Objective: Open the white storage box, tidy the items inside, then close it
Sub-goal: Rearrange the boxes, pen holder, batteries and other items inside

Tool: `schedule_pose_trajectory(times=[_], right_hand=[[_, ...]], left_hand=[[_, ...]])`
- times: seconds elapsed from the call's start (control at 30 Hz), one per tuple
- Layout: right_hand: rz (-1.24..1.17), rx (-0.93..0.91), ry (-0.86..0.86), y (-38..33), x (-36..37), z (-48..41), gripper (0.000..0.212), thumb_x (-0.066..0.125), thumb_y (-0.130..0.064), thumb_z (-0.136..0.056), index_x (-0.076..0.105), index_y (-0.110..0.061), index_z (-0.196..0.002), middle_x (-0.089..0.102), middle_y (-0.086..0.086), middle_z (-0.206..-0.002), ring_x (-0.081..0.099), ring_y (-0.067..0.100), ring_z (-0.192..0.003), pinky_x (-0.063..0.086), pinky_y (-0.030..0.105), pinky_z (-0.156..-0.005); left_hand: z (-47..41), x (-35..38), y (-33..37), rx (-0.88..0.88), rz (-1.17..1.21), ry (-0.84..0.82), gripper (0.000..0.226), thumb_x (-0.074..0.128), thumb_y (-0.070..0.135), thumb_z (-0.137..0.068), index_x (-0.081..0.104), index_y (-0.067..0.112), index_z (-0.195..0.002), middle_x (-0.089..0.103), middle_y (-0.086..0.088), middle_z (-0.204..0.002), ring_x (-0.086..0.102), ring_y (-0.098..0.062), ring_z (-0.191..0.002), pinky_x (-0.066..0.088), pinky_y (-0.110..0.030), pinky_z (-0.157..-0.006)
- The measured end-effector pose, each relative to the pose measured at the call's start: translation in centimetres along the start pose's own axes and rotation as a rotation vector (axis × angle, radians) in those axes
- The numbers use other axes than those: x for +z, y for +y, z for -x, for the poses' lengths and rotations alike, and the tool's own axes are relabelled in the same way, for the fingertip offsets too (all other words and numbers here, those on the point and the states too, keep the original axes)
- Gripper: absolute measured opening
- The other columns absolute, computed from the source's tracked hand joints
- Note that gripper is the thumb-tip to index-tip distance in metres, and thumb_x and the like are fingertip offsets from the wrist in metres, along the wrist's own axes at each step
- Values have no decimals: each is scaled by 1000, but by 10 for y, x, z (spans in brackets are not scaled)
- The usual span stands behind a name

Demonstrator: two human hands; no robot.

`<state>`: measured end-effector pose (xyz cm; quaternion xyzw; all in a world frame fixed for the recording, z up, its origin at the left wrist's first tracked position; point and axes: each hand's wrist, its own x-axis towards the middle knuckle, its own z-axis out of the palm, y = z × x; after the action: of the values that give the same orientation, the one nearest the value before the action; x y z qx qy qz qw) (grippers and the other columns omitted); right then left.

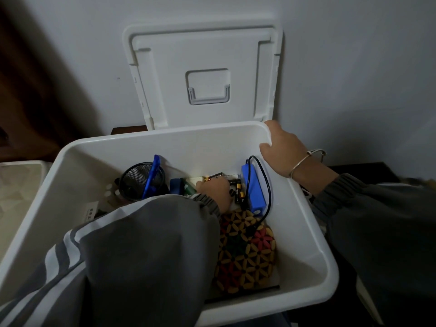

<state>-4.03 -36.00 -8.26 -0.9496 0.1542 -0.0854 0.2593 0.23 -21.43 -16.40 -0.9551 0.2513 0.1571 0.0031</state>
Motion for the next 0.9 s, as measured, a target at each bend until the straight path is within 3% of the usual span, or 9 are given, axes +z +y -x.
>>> schedule_pose_trajectory(times=[0.2, 0.33, 0.5, 0.6, 0.9], right_hand=[[-1, -5, 0, 0, 0, 0, 41, 41, -12, -91, 35, -12, -131, 46, 0, -71, 43, 8, -56, 29, 21, -46], [-7, -8, 3, 0, 1, -1, 41, 41, -11, -91, 35, -11, -132, 47, 0, -71, 43, 8, -56, 29, 20, -46], [-7, -11, 3, 1, 1, 0, 41, 41, -12, -90, 35, -12, -131, 49, 2, -75, 44, 10, -56, 33, 24, -52], [-7, -14, 8, 1, 2, 0, 40, 42, -12, -90, 36, -11, -130, 49, 1, -74, 43, 9, -56, 31, 23, -49], [0, -12, 9, 2, 1, -1, 40, 41, -12, -90, 36, -12, -130, 48, 1, -74, 43, 8, -56, 32, 25, -52]], left_hand=[[3, 2, 0, 87, 29, 30, 22, 48, 21, -96, 57, 11, -113, 64, -5, -114, 60, -22, -106, 42, -33, -94], [0, 0, -2, 100, 136, -37, 24, 47, 17, -96, 57, 5, -115, 62, -11, -116, 60, -24, -107, 48, -31, -88], [-5, -11, -5, 100, 270, -87, 29, 46, 13, -97, 56, 2, -122, 59, -15, -124, 57, -28, -113, 45, -32, -92], [-4, -19, -10, 183, 357, -29, 40, 46, 7, -96, 51, 12, -135, 58, -13, -130, 54, -27, -120, 39, -30, -99], [-3, -21, -6, 263, 317, -80, 38, 48, 9, -95, 50, 8, -133, 57, -14, -130, 52, -28, -120, 38, -32, -102]])
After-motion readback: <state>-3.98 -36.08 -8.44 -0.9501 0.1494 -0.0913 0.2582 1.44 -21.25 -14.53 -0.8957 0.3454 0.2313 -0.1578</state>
